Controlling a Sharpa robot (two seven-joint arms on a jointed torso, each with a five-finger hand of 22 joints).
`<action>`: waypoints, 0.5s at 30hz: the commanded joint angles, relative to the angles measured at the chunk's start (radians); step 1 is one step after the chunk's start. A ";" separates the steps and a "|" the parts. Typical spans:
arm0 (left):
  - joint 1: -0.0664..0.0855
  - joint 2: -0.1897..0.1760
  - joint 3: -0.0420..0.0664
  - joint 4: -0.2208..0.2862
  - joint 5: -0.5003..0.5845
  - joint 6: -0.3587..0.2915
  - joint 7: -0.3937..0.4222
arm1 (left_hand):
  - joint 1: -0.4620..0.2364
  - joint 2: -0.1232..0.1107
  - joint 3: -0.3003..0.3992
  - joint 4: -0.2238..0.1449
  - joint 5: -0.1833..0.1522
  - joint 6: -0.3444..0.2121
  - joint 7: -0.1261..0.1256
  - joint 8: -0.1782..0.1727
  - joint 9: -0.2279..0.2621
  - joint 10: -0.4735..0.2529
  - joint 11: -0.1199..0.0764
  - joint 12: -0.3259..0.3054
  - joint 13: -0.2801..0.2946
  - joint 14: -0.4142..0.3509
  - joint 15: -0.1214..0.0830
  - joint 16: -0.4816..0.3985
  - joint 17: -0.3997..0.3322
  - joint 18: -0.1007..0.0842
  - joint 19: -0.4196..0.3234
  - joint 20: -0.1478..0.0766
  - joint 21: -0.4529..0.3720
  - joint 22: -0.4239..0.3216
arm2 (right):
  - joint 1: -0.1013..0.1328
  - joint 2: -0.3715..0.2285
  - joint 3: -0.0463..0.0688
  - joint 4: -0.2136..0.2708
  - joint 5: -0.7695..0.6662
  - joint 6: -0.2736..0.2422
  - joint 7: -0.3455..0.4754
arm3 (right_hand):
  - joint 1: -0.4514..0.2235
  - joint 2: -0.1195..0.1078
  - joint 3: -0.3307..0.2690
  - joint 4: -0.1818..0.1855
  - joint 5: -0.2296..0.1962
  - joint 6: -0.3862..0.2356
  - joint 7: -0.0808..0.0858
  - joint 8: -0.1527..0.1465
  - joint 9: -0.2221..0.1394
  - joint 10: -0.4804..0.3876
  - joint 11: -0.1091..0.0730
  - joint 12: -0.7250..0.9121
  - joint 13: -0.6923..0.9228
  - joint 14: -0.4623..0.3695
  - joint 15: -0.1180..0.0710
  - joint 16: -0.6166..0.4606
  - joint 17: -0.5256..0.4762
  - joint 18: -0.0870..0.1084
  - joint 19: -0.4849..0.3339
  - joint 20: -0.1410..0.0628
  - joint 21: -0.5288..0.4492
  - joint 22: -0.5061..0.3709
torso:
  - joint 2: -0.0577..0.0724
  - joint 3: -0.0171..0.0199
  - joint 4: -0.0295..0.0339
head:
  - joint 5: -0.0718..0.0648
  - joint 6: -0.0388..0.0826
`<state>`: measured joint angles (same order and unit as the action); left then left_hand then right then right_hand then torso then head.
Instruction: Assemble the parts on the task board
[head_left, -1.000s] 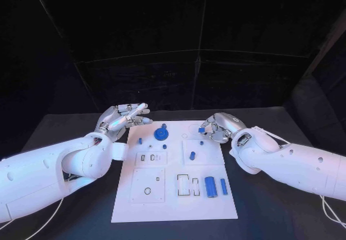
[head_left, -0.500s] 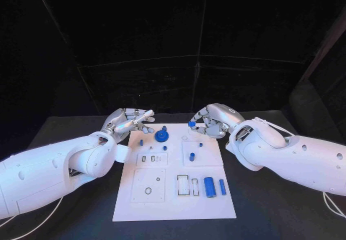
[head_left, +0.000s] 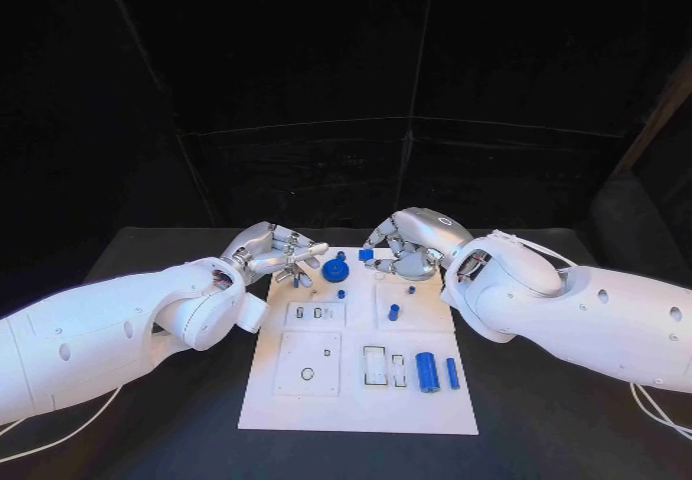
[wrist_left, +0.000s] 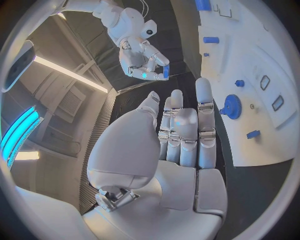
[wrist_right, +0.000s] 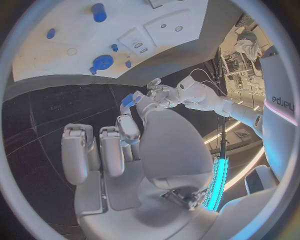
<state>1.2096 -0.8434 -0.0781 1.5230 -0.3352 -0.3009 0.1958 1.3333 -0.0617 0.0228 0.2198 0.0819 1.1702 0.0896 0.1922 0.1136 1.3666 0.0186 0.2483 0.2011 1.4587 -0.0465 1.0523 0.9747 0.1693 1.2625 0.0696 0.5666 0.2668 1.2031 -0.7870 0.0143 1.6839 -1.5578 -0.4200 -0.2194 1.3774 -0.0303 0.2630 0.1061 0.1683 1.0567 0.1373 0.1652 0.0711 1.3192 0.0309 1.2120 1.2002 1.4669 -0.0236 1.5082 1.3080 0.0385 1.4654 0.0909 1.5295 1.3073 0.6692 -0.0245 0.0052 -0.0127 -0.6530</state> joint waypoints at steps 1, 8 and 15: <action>0.001 0.000 -0.002 0.011 -0.126 0.035 -0.110 | -0.031 -0.006 -0.024 0.016 -0.005 0.014 -0.008 0.018 0.014 0.018 -0.007 0.032 0.029 0.020 -0.005 0.094 0.094 0.011 0.005 -0.007 0.036 0.025 | 0.002 0.013 0.000 -0.008 -0.057 0.050 -0.017 | -0.010 0.000 -0.001 0.007 -0.001 0.030 -0.024 0.008 0.004 0.009 0.002 0.006 0.003 0.079 -0.009 0.004 0.150 -0.019 0.042 -0.007 0.004 0.186 | -0.008 -0.0030 0.0075 | 0.005 -0.007; 0.001 0.000 -0.007 0.026 -0.146 0.049 -0.161 | -0.068 -0.010 -0.090 0.058 -0.008 0.008 -0.021 0.078 0.066 -0.010 -0.018 0.135 0.133 0.027 -0.016 0.232 0.230 0.010 -0.042 -0.021 0.154 0.117 | 0.003 0.046 0.000 -0.014 -0.087 0.062 -0.027 | -0.009 -0.014 -0.002 0.008 0.019 0.035 -0.027 0.010 0.004 0.016 -0.001 0.011 0.010 0.079 -0.011 0.005 0.152 -0.019 0.044 -0.010 0.005 0.189 | -0.008 -0.0025 0.0048 | 0.016 -0.014; 0.001 0.005 -0.012 0.032 -0.168 0.056 -0.184 | -0.070 -0.007 -0.120 0.063 -0.007 0.000 -0.028 0.114 0.093 -0.025 -0.024 0.181 0.177 0.033 -0.019 0.268 0.266 0.011 -0.069 -0.024 0.207 0.160 | 0.003 0.061 0.000 -0.011 -0.104 0.069 -0.033 | -0.003 -0.020 0.006 0.009 0.063 0.037 -0.029 0.010 0.004 0.019 -0.003 0.012 0.013 0.080 -0.013 0.005 0.153 -0.020 0.045 -0.013 0.006 0.190 | -0.007 -0.0009 0.0056 | 0.017 -0.018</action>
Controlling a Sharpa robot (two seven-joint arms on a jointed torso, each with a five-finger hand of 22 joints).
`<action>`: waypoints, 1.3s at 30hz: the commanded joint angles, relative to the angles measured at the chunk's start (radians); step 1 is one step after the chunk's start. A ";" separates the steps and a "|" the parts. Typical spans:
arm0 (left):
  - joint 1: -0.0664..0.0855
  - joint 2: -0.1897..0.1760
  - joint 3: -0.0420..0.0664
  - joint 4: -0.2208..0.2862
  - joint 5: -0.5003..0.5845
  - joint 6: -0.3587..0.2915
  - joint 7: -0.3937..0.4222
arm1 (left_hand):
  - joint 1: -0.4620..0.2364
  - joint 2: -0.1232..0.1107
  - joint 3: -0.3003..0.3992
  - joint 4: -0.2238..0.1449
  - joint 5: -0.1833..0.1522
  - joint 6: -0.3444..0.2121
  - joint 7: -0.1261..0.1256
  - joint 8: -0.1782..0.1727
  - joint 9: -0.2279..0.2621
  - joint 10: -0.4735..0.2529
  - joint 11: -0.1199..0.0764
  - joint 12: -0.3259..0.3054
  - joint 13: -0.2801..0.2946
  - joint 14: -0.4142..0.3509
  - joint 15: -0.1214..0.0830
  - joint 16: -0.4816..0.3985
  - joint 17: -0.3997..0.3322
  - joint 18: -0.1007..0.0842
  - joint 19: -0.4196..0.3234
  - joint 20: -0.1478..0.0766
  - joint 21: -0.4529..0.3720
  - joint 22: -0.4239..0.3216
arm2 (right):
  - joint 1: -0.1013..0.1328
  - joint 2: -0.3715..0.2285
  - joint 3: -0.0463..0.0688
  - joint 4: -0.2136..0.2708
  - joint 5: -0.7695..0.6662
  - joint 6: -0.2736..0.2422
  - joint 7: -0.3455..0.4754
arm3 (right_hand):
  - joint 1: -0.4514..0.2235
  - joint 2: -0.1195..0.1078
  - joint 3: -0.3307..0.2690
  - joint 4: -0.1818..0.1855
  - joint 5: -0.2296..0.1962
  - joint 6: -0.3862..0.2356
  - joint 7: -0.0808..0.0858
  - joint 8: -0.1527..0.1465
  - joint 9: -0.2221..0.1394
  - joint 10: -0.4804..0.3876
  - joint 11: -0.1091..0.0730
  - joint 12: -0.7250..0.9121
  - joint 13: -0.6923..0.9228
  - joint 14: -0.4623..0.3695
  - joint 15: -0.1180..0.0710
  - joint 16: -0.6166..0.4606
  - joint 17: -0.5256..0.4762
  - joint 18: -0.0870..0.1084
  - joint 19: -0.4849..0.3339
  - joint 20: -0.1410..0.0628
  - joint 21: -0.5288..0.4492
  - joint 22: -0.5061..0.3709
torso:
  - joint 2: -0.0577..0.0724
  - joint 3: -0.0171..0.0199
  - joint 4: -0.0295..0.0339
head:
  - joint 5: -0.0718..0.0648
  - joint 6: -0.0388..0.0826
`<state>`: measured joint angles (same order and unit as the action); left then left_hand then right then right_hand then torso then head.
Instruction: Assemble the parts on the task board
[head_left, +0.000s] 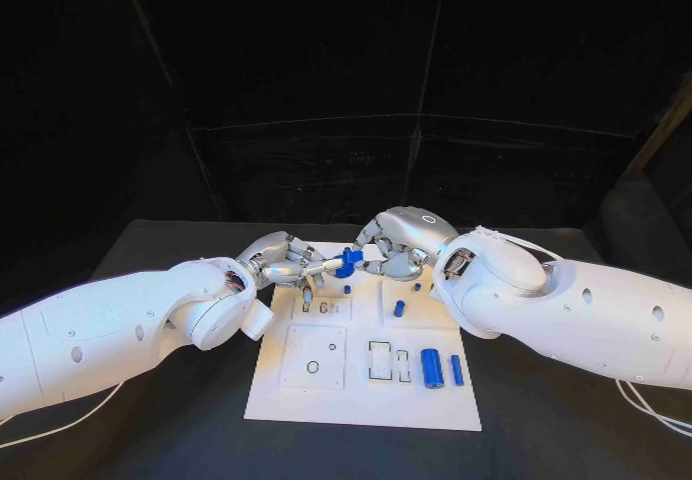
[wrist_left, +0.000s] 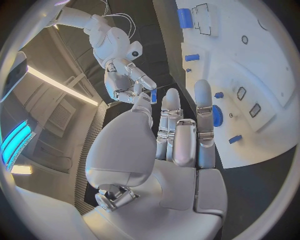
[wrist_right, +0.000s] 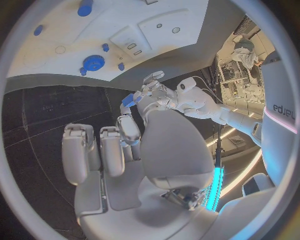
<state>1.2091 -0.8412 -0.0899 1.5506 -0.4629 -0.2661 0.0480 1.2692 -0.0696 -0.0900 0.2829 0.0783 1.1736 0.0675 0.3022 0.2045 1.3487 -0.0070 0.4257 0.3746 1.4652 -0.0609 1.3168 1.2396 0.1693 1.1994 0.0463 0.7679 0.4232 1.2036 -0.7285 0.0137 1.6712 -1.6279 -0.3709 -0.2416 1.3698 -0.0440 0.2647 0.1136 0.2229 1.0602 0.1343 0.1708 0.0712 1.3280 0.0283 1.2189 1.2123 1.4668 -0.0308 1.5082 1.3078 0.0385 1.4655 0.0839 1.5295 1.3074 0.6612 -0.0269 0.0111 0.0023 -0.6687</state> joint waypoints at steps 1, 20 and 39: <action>0.001 0.003 0.000 0.004 -0.041 0.021 -0.036 | -0.006 0.002 -0.011 0.000 -0.004 -0.006 -0.006 0.009 0.006 -0.011 0.002 0.010 0.010 0.026 -0.005 0.005 0.001 0.011 -0.012 0.000 0.013 0.011 | 0.002 0.003 0.000 0.001 -0.035 0.021 -0.011 | 0.004 -0.007 0.004 0.002 0.008 0.034 -0.026 0.005 0.004 0.010 0.000 0.005 0.001 0.080 -0.006 0.005 0.153 -0.020 0.045 -0.005 0.006 0.190 | 0.000 0.0015 -0.0004 | 0.002 -0.002; 0.001 0.003 -0.002 0.010 -0.007 -0.003 -0.023 | -0.059 0.034 -0.051 0.008 -0.002 -0.022 -0.009 0.045 0.032 -0.028 -0.001 0.047 0.047 0.031 -0.006 0.031 0.026 0.011 -0.040 -0.001 0.070 0.066 | 0.002 0.014 -0.003 0.000 -0.058 0.059 -0.023 | 0.006 -0.008 0.005 0.001 0.014 0.035 -0.026 0.005 0.004 0.013 -0.001 0.009 0.007 0.080 -0.006 0.006 0.155 -0.020 0.046 -0.006 0.006 0.191 | 0.001 0.0012 0.0014 | 0.000 -0.003; 0.001 0.014 -0.003 -0.001 -0.002 0.005 -0.033 | 0.019 0.052 -0.032 -0.022 0.000 -0.032 -0.013 0.067 0.047 -0.035 -0.005 0.058 0.060 0.035 -0.009 0.045 0.040 0.008 -0.048 -0.003 0.109 0.110 | 0.002 0.013 -0.004 0.025 -0.080 0.040 -0.025 | 0.009 -0.013 0.012 0.002 0.042 0.036 -0.026 0.005 0.004 0.015 -0.001 0.009 0.009 0.080 -0.007 0.006 0.156 -0.021 0.048 -0.007 0.007 0.194 | 0.002 0.0023 0.0011 | 0.001 -0.011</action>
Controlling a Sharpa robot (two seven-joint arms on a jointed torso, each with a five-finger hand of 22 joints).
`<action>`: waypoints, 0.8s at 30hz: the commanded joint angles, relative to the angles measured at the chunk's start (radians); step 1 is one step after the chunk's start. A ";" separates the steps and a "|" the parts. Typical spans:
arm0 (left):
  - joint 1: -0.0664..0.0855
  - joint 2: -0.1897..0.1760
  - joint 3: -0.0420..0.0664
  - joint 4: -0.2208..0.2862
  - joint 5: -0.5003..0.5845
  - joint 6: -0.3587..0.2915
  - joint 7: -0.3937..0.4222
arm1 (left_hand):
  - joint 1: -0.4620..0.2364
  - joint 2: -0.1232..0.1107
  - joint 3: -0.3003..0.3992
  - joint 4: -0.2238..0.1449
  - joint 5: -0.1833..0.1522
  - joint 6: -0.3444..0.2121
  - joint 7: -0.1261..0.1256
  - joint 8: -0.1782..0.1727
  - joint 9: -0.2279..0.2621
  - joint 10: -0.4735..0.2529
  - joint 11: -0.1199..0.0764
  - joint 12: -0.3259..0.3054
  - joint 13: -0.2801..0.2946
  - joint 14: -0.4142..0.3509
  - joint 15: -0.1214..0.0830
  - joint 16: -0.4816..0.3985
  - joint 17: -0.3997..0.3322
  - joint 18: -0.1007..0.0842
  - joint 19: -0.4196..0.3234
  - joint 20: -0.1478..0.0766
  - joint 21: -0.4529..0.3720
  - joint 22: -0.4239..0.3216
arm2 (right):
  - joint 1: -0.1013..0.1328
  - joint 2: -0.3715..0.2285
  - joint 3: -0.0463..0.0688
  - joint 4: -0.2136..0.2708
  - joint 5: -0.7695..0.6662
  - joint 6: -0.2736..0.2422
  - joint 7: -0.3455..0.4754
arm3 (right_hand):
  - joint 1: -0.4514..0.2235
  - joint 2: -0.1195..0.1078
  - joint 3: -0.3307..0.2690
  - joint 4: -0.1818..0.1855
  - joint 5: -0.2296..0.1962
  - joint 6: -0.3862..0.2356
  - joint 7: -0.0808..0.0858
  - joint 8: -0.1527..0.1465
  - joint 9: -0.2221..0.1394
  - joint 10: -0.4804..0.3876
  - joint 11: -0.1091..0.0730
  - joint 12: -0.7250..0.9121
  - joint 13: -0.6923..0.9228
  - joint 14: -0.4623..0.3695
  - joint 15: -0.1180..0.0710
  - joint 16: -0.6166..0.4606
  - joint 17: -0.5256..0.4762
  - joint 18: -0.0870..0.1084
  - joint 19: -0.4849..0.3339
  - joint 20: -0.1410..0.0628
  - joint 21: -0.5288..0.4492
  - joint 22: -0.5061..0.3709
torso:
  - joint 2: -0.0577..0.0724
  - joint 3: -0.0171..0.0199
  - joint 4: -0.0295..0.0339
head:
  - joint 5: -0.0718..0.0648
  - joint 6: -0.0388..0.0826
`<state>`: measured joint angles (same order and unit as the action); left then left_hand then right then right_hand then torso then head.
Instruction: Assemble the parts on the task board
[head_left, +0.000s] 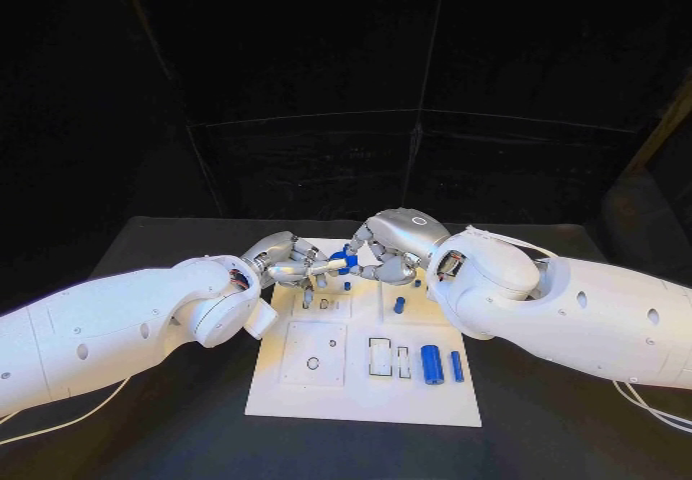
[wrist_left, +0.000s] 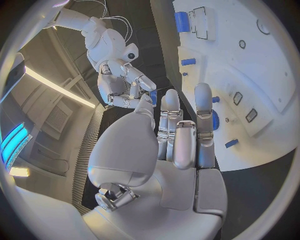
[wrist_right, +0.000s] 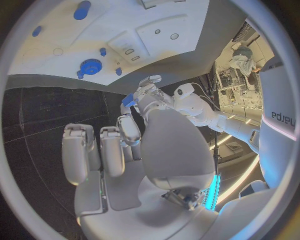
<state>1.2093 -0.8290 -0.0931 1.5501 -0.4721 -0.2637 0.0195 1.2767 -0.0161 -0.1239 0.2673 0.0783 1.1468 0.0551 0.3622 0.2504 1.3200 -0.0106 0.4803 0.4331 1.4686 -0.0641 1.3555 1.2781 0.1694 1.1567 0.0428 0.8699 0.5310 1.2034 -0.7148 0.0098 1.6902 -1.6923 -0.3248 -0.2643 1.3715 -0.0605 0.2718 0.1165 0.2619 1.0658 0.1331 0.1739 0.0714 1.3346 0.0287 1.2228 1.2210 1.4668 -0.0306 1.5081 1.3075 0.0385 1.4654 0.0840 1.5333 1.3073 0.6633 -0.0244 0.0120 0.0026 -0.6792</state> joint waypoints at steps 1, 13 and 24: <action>0.001 0.002 0.000 -0.001 0.007 0.002 -0.005 | 0.012 -0.001 0.002 -0.007 0.000 -0.005 -0.001 0.007 0.001 -0.006 -0.001 0.003 0.001 0.031 -0.006 0.007 0.002 0.007 -0.005 0.001 0.007 0.002 | 0.002 -0.001 0.000 0.006 -0.016 -0.005 -0.003 | 0.007 0.003 0.005 -0.001 0.003 0.031 -0.025 0.002 0.003 0.008 -0.002 0.005 0.001 0.080 -0.007 0.006 0.156 -0.021 0.048 -0.007 0.003 0.194 | 0.000 0.0000 0.0002 | 0.000 -0.001; 0.001 -0.002 0.000 0.000 0.007 -0.008 -0.007 | 0.038 0.025 0.020 -0.010 0.001 -0.008 -0.005 0.017 0.008 -0.005 -0.005 0.007 0.005 0.034 -0.009 0.013 0.007 0.006 -0.007 -0.002 0.025 0.022 | 0.002 -0.004 0.000 0.018 -0.025 -0.009 -0.004 | 0.007 0.003 0.005 -0.001 0.004 0.031 -0.025 0.002 0.003 0.010 -0.002 0.008 0.003 0.080 -0.007 0.006 0.156 -0.021 0.048 -0.007 0.004 0.194 | -0.001 -0.0006 0.0011 | 0.001 0.000; 0.000 -0.001 0.000 -0.001 0.007 0.002 -0.013 | 0.062 0.025 0.029 -0.022 0.000 -0.013 -0.007 0.021 0.011 -0.007 -0.007 0.005 0.005 0.033 -0.011 0.013 0.006 0.007 -0.011 -0.003 0.030 0.027 | 0.002 -0.002 0.000 0.023 -0.038 -0.027 -0.004 | 0.007 0.003 0.006 -0.001 0.006 0.032 -0.025 0.003 0.004 0.012 -0.002 0.010 0.006 0.080 -0.007 0.005 0.154 -0.021 0.049 -0.007 0.004 0.195 | 0.000 -0.0006 0.0007 | 0.001 0.000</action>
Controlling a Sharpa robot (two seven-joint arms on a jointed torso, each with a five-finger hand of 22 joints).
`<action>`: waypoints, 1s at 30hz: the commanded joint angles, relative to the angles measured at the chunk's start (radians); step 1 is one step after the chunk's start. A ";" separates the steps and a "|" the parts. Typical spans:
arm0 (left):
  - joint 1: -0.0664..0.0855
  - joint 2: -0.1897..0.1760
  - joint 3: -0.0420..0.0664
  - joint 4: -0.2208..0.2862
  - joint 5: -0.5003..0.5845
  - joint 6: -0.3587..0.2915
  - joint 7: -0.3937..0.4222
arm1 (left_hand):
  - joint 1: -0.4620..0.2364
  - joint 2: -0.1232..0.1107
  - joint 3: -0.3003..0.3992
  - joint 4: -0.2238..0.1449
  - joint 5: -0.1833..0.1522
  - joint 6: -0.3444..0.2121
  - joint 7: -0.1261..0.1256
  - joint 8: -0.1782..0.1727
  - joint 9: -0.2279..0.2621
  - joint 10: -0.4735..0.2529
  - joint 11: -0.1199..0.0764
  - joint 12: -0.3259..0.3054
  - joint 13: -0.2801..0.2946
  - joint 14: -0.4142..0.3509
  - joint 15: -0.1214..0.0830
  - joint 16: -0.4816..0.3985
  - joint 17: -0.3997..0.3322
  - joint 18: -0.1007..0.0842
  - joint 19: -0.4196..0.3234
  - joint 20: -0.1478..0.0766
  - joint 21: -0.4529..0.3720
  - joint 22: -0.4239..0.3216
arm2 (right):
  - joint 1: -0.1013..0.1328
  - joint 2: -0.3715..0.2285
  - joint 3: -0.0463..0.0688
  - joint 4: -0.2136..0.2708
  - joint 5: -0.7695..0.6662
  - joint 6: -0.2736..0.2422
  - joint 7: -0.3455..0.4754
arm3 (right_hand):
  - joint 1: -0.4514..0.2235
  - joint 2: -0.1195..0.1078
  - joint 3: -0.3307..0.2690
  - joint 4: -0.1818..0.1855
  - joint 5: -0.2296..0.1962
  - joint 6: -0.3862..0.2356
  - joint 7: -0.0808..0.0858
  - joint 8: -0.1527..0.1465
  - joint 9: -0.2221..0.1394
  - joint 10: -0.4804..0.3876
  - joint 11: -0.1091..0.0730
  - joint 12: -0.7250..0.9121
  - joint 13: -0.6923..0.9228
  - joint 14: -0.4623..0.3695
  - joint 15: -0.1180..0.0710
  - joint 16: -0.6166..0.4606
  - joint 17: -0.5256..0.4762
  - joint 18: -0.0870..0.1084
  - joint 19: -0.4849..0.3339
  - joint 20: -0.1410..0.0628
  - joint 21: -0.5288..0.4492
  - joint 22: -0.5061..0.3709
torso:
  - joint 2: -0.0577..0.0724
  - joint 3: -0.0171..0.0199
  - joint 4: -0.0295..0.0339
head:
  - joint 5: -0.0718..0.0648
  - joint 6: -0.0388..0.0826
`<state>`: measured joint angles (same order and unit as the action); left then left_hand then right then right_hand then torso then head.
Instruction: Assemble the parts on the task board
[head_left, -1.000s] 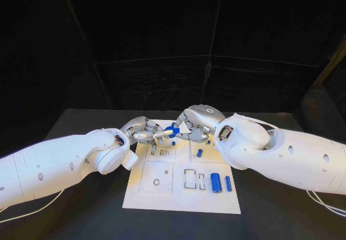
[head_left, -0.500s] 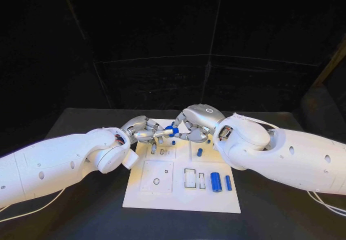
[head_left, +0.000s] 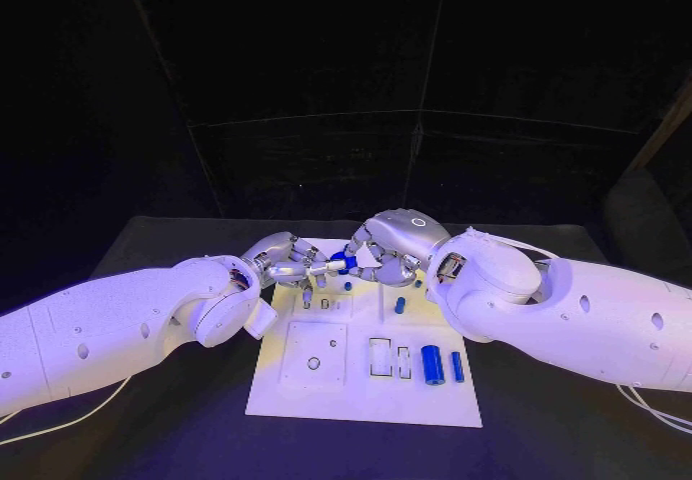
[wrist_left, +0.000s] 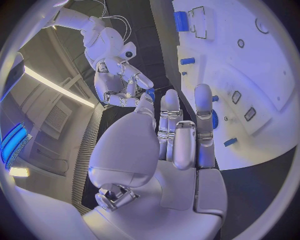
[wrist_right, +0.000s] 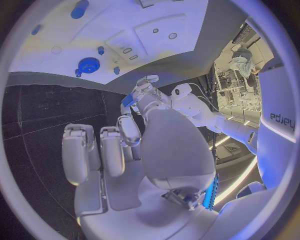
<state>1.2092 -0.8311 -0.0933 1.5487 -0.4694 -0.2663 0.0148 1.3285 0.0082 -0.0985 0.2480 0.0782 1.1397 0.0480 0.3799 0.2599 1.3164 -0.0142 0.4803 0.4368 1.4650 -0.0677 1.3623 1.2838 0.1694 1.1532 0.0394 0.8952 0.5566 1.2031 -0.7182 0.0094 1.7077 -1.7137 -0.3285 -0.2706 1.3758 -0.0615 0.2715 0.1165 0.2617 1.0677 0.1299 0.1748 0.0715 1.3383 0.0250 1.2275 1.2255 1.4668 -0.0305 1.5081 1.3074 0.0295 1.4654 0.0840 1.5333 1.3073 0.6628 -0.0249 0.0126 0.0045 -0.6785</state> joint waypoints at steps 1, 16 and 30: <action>0.000 0.001 0.000 0.001 0.004 0.004 -0.008 | 0.010 0.001 0.003 -0.003 0.001 -0.006 0.000 0.004 0.001 -0.003 -0.003 0.005 0.001 0.037 -0.007 0.006 0.000 0.007 -0.008 0.001 0.004 0.001 | 0.002 0.002 0.001 0.006 -0.018 -0.023 0.002 | 0.003 0.004 0.006 -0.001 0.006 0.030 -0.022 0.002 0.003 0.008 0.002 0.005 0.001 0.080 -0.008 0.005 0.154 -0.012 0.049 -0.007 0.004 0.195 | 0.001 -0.0002 0.0003 | -0.001 -0.001; 0.000 -0.002 0.000 0.002 0.004 -0.001 -0.008 | 0.016 0.002 0.006 -0.006 0.001 -0.006 0.000 0.005 0.002 -0.003 -0.004 0.004 0.001 0.037 -0.007 0.008 0.002 0.006 -0.007 0.000 0.009 0.007 | 0.002 0.001 0.001 0.016 -0.025 -0.021 0.004 | 0.003 0.004 0.007 -0.001 0.008 0.032 -0.023 0.003 0.004 0.012 0.001 0.011 0.007 0.080 -0.008 0.006 0.156 -0.012 0.051 -0.007 0.005 0.197 | 0.001 -0.0004 0.0007 | 0.001 -0.002; 0.000 -0.001 0.000 0.000 0.004 -0.004 -0.009 | 0.020 0.002 0.008 -0.008 0.001 -0.006 -0.001 0.007 0.003 -0.003 -0.004 0.004 0.001 0.037 -0.007 0.008 0.002 0.005 -0.007 0.000 0.011 0.010 | 0.002 0.004 0.001 0.024 -0.029 -0.022 0.003 | 0.003 0.003 0.007 -0.001 0.008 0.033 -0.023 0.004 0.004 0.014 0.001 0.012 0.008 0.080 -0.008 0.006 0.156 -0.013 0.051 -0.007 0.005 0.198 | 0.001 -0.0002 0.0000 | 0.004 -0.005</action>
<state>1.2081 -0.8334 -0.0935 1.5480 -0.4684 -0.2669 0.0111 1.3423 0.0103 -0.0948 0.2440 0.0781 1.1398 0.0481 0.3799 0.2617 1.3164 -0.0142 0.4803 0.4366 1.4649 -0.0676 1.3662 1.2847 0.1694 1.1532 0.0394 0.9028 0.5657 1.2031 -0.7167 0.0095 1.7244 -1.7341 -0.3329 -0.2755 1.3754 -0.0619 0.2710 0.1167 0.2650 1.0710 0.1314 0.1749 0.0716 1.3455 0.0250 1.2351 1.2325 1.4668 -0.0304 1.5081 1.3074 0.0225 1.4654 0.0840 1.5333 1.3073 0.6637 -0.0250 0.0128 0.0079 -0.6824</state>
